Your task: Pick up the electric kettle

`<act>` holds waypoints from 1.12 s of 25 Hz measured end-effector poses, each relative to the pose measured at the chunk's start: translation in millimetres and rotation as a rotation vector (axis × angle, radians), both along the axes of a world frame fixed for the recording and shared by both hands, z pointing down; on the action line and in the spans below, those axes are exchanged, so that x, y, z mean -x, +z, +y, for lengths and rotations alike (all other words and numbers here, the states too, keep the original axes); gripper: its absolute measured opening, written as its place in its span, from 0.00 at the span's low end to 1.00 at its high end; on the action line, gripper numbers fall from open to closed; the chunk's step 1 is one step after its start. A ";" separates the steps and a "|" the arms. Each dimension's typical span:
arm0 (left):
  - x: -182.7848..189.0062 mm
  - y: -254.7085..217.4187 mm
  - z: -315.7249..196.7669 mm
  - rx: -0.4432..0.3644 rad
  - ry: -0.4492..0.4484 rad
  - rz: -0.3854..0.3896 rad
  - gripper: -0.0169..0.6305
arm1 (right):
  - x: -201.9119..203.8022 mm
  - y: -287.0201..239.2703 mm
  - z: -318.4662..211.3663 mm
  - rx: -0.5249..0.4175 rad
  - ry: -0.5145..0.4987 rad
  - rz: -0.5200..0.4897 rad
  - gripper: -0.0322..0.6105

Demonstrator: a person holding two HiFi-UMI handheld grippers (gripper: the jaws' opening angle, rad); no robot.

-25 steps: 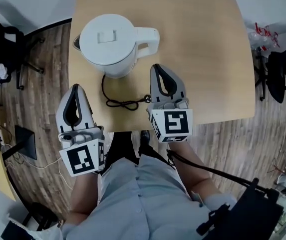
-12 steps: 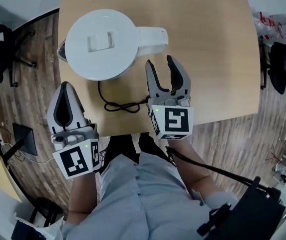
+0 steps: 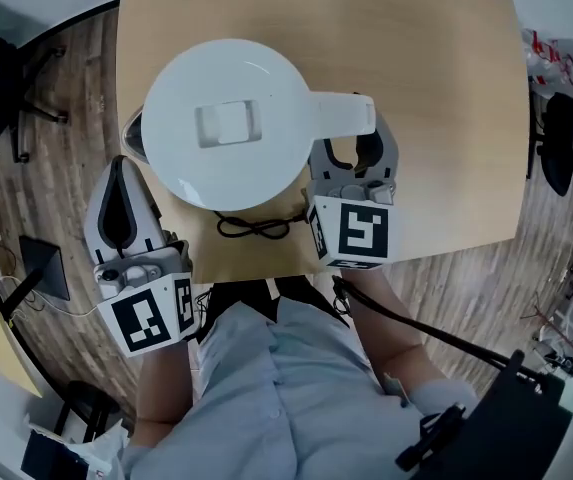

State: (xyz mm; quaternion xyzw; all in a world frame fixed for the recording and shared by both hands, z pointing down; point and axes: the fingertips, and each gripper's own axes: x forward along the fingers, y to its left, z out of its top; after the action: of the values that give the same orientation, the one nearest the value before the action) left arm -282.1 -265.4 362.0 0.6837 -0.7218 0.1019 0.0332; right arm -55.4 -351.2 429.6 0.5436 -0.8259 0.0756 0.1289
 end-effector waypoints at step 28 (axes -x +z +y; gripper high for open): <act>15.4 -9.8 -15.2 -0.014 -0.040 0.002 0.03 | 9.2 -12.1 -37.6 -0.051 0.044 -0.045 0.13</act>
State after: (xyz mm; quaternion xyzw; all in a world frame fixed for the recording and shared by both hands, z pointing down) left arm -297.5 -280.6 352.2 0.6696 -0.7359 0.0957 0.0311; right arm -64.7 -388.8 417.5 0.5631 -0.8180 0.0694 0.0947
